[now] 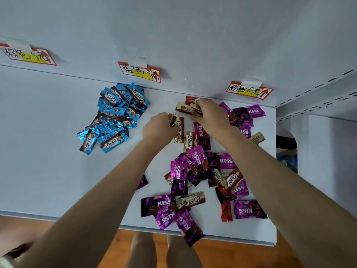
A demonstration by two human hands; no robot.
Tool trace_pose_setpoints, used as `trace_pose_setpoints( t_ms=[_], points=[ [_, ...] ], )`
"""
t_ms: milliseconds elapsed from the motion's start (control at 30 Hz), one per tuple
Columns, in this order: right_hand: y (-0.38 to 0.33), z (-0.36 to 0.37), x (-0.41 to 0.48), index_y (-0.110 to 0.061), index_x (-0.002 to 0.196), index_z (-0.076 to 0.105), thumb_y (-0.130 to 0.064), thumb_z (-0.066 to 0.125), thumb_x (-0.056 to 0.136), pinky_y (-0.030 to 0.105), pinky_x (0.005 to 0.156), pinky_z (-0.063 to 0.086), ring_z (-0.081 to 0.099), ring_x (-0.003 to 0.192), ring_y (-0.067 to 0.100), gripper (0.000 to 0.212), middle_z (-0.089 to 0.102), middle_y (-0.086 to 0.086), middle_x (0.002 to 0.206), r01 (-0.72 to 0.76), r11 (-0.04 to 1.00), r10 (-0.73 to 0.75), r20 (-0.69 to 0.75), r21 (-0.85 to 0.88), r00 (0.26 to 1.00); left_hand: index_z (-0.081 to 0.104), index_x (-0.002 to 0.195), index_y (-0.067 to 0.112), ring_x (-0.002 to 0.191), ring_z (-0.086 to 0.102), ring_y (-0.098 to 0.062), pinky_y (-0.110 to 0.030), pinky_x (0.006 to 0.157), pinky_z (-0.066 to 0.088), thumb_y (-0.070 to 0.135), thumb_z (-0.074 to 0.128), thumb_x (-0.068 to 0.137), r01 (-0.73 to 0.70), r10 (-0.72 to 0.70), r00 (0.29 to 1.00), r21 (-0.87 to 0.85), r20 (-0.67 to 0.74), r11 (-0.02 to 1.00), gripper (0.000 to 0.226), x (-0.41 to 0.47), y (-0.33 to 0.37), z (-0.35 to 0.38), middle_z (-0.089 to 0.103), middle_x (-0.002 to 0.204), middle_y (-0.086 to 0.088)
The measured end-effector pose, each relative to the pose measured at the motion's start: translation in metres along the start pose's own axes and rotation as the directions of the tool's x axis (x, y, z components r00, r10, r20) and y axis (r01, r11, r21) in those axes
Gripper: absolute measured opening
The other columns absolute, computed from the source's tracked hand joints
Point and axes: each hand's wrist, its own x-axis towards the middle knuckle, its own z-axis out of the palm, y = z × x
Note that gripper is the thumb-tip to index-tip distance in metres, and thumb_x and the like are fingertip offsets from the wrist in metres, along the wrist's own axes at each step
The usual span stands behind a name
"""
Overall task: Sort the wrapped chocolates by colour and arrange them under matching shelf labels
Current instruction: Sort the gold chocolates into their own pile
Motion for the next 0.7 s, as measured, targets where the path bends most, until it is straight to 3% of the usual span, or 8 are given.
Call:
trace_pose_setpoints(
  t_ms=[133, 300, 467, 600, 700],
  points=[
    [0.0, 0.0, -0.004, -0.01, 0.117, 0.051, -0.026, 0.061, 0.087, 0.037, 0.08, 0.044, 0.054, 0.105, 0.027, 0.036, 0.057, 0.009, 0.115, 0.004, 0.999, -0.003, -0.029, 0.034, 1.0, 0.041, 0.089, 0.014, 0.076, 0.045, -0.021, -0.03, 0.06, 0.03, 0.046, 0.067, 0.08, 0.048, -0.047, 0.999, 0.08, -0.01, 0.996, 0.042, -0.001, 0.005, 0.006, 0.042, 0.078, 0.001],
    [-0.001, 0.001, -0.004, -0.01, 0.117, 0.055, -0.028, 0.06, 0.088, 0.032, 0.075, 0.04, 0.052, 0.104, 0.026, 0.035, 0.054, 0.011, 0.112, 0.012, 1.0, -0.013, -0.043, -0.029, 0.999, 0.042, 0.088, 0.015, 0.08, 0.046, -0.021, -0.032, 0.062, 0.032, 0.037, 0.064, 0.084, 0.04, -0.039, 0.999, 0.115, -0.016, 0.993, 0.031, 0.001, 0.008, 0.005, 0.046, 0.086, -0.002],
    [0.0, -0.001, -0.002, -0.005, 0.116, 0.049, -0.029, 0.062, 0.086, 0.03, 0.071, 0.036, 0.052, 0.103, 0.027, 0.04, 0.051, 0.012, 0.113, 0.003, 0.999, -0.004, -0.022, -0.046, 1.0, 0.043, 0.09, 0.014, 0.082, 0.045, -0.021, -0.032, 0.065, 0.034, 0.032, 0.062, 0.085, 0.033, -0.034, 0.999, 0.057, 0.021, 0.998, 0.026, 0.0, 0.007, 0.003, 0.046, 0.087, -0.002],
    [-0.001, -0.002, -0.004, -0.003, 0.113, 0.041, -0.021, 0.056, 0.09, 0.029, 0.052, 0.03, 0.054, 0.076, 0.025, 0.033, 0.05, 0.006, 0.088, 0.027, 1.0, -0.027, 0.013, -0.012, 1.0, 0.047, 0.095, 0.011, 0.08, 0.047, -0.022, -0.03, 0.062, 0.035, 0.02, 0.056, 0.088, 0.007, -0.007, 1.0, -0.026, -0.01, 1.0, 0.015, -0.005, 0.0, 0.002, 0.047, 0.084, -0.003],
    [-0.004, -0.006, 0.001, -0.002, 0.113, 0.041, -0.02, 0.048, 0.092, 0.025, 0.045, 0.022, 0.042, 0.063, 0.015, 0.028, 0.045, 0.002, 0.085, 0.007, 0.996, -0.005, -0.03, 0.088, 1.0, 0.048, 0.09, 0.009, 0.071, 0.046, -0.019, -0.027, 0.051, 0.033, 0.014, 0.055, 0.088, 0.018, -0.022, 1.0, -0.262, -0.011, 0.965, 0.009, -0.016, -0.01, -0.003, 0.045, 0.073, 0.001]
  ],
)
